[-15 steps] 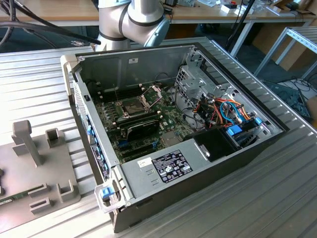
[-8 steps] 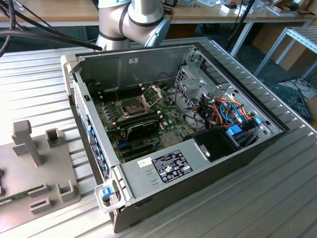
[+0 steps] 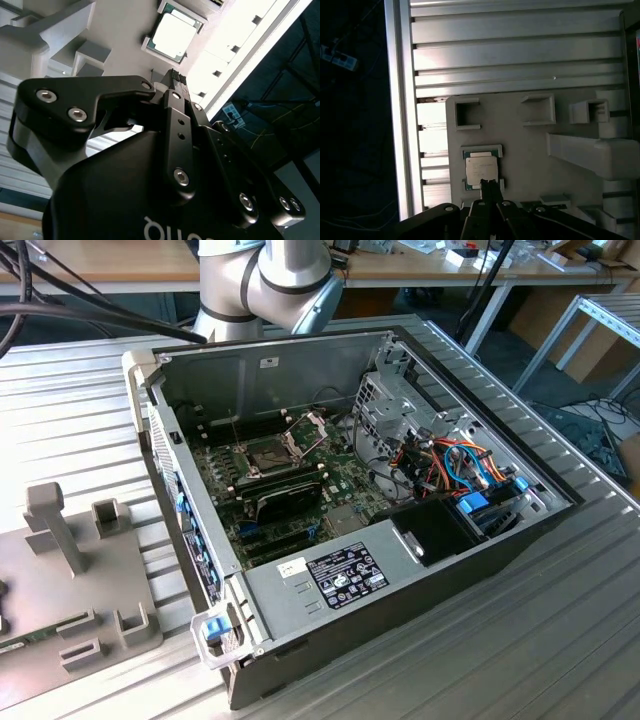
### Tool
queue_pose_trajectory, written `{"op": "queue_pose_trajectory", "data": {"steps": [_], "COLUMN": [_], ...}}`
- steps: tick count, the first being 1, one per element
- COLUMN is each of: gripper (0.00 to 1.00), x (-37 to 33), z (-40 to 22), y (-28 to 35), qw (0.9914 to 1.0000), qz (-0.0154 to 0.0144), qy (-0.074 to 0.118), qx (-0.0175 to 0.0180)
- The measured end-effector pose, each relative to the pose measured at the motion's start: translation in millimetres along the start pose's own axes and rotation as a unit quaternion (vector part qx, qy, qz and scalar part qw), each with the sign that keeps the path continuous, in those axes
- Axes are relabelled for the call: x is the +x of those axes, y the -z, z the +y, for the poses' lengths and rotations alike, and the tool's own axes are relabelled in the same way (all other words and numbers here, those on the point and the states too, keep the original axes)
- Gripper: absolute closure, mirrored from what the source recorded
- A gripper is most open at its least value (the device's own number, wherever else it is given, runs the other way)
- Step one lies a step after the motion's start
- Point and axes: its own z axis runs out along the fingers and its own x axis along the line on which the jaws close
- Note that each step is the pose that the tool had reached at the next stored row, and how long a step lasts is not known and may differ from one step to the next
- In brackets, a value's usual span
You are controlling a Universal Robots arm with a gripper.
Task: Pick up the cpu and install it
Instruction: 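Reach for the cpu, then pick up the cpu and move it towards the insertion slot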
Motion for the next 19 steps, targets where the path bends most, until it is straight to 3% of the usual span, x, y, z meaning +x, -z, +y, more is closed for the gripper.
{"op": "queue_pose_trajectory", "data": {"steps": [6,19], "gripper": [0.89,0.89], "x": [0.1,0.0], "z": [0.0,0.0], "y": [-0.9,-0.8], "qw": [1.00000,0.99999], "qz": [0.0003,0.0002], "qy": [0.000,0.000], "qx": [0.0030,0.0037]}}
